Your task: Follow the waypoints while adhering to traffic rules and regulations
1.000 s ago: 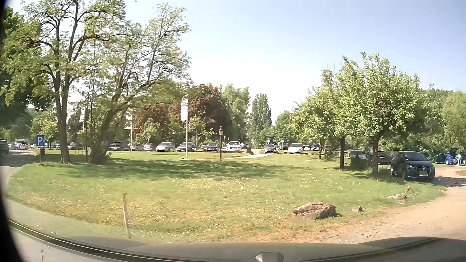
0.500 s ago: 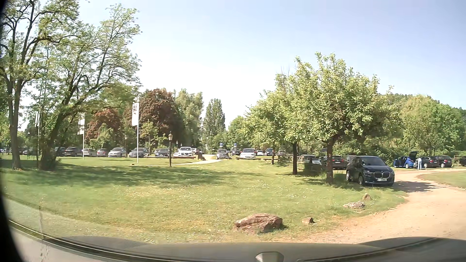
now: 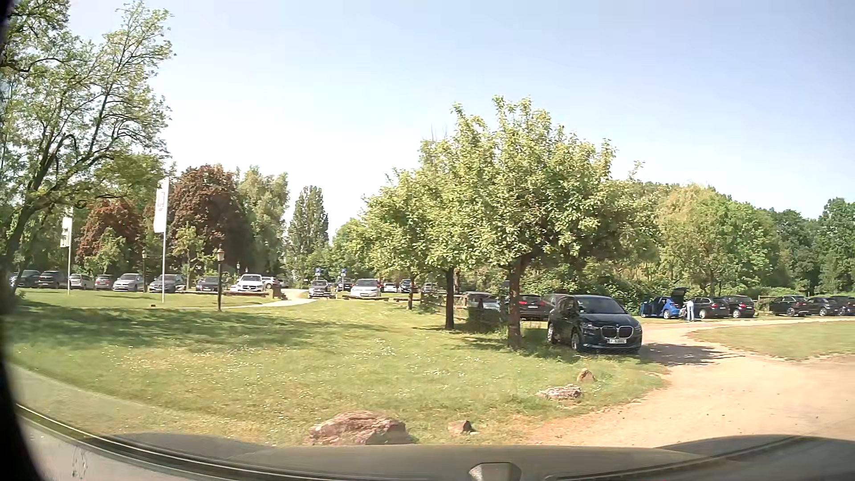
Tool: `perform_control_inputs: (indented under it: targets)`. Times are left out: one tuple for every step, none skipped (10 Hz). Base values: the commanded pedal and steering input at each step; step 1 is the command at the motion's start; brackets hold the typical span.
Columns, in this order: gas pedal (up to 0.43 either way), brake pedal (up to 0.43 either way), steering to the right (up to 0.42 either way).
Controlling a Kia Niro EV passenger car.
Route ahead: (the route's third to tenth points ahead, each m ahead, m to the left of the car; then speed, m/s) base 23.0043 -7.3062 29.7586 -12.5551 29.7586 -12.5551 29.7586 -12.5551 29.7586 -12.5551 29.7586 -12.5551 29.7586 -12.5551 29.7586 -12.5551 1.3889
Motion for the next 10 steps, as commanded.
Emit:
perform_control_inputs:
  targets:
    - [0.0, 0.03, 0.891]
    - [0.0, 0.03, 0.881]
    - [0.0, 0.03, 0.864]
    - [0.0, 0.03, 0.85]
    - [0.0, 0.03, 0.821]
    - [0.0, 0.03, 0.787]
    - [0.0, 0.03, 0.746]
    - [0.0, 0.03, 0.709]
    - [0.0, 0.03, 0.691]
    - [0.0, 0.03, 0.68]
